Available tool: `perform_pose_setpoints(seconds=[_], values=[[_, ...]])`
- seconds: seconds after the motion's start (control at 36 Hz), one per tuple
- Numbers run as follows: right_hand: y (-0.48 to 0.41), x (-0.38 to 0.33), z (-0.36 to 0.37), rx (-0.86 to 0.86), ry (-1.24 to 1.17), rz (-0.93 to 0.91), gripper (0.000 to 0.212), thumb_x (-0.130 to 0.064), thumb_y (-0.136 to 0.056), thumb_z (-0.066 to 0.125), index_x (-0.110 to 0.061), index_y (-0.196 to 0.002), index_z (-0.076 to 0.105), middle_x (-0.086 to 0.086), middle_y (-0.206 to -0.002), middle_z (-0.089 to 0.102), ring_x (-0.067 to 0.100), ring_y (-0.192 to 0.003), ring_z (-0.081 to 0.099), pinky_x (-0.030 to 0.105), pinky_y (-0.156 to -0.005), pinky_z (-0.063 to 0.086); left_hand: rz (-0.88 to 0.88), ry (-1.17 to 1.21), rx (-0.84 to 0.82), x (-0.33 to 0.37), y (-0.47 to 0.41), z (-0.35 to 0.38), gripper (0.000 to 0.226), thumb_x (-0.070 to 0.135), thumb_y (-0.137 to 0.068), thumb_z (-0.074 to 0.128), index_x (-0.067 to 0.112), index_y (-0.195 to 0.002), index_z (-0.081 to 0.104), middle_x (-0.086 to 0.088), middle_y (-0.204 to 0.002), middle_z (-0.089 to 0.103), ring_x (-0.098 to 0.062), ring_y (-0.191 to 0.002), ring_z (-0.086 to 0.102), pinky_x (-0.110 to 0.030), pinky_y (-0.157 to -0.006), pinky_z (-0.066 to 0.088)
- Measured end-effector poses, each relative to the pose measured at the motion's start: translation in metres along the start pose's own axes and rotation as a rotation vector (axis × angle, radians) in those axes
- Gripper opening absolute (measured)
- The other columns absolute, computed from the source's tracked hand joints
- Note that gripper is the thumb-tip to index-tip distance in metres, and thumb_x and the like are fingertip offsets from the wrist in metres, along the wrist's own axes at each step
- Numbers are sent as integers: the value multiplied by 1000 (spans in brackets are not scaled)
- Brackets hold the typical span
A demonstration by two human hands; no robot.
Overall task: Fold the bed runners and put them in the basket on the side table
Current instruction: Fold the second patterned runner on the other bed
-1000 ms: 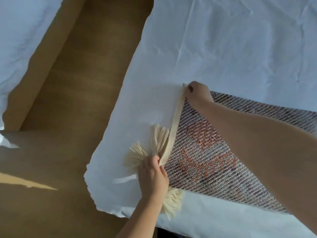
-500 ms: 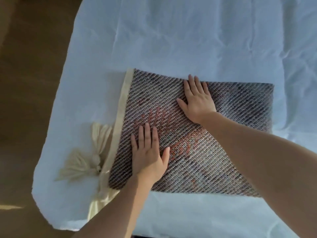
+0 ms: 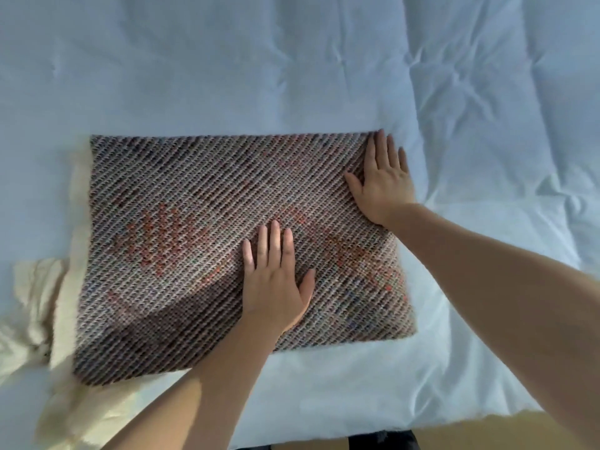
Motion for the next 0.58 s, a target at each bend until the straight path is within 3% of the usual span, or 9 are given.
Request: perform_pose_setpoints(seconds=[0.06, 0.14, 0.28, 0.39, 0.5, 0.58], values=[[23, -7, 6, -9, -25, -61, 78, -57, -95, 14, -5, -152, -2, 12, -160, -12, 25, -147, -13, 40, -120, -5, -8, 23, -2, 2, 1, 0, 77, 56, -93, 25, 6, -150, 14, -15, -158, 9, -31, -147, 3, -53, -117, 3], [69, -14, 17, -28, -58, -115, 76, -55, -96, 12, -4, -152, 1, 13, -160, -9, 24, -147, -14, 40, -120, -5, 16, 16, 1, 1, 3, 1, 73, 52, -93, 31, 2, -145, 31, -20, -152, 29, -36, -141, 25, -55, -113, 15], [149, -12, 41, -62, -95, -140, 76, -55, -98, 16, 0, -150, 9, 16, -160, 2, 27, -148, -6, 42, -120, 1, -30, 25, -59, 12, 17, -1, 76, 53, -91, 18, 6, -150, 9, -14, -158, 3, -29, -147, -3, -52, -117, -2], [202, 0, 62, -95, -135, -188, 74, -51, -98, 28, 3, -148, 22, 21, -157, 15, 32, -147, 9, 45, -118, 10, -19, 45, -63, 23, 25, 2, 77, 53, -91, 22, 4, -149, 13, -17, -158, 7, -31, -147, 0, -53, -116, 0], [200, 18, 60, -85, -255, -205, 69, -50, -99, 25, -3, -149, 25, 19, -157, 13, 32, -147, 9, 44, -119, 11, 59, 57, -51, 47, 30, 9, 75, 50, -91, 28, 2, -148, 20, -21, -156, 13, -34, -146, 9, -55, -114, 3], [162, 30, 39, -17, -413, -102, 64, -41, -100, 31, -5, -151, 19, 19, -158, 13, 29, -147, 5, 41, -120, 9, 107, 51, -42, 63, 28, 18, 74, 51, -93, 27, 2, -148, 19, -20, -155, 13, -36, -145, 13, -56, -114, 7]])
Point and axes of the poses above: each hand's wrist, its own y-axis away from the middle knuckle, its own z-axis out of the palm, x = y × z, the point moved 2 cm from there along -y, towards the middle knuckle
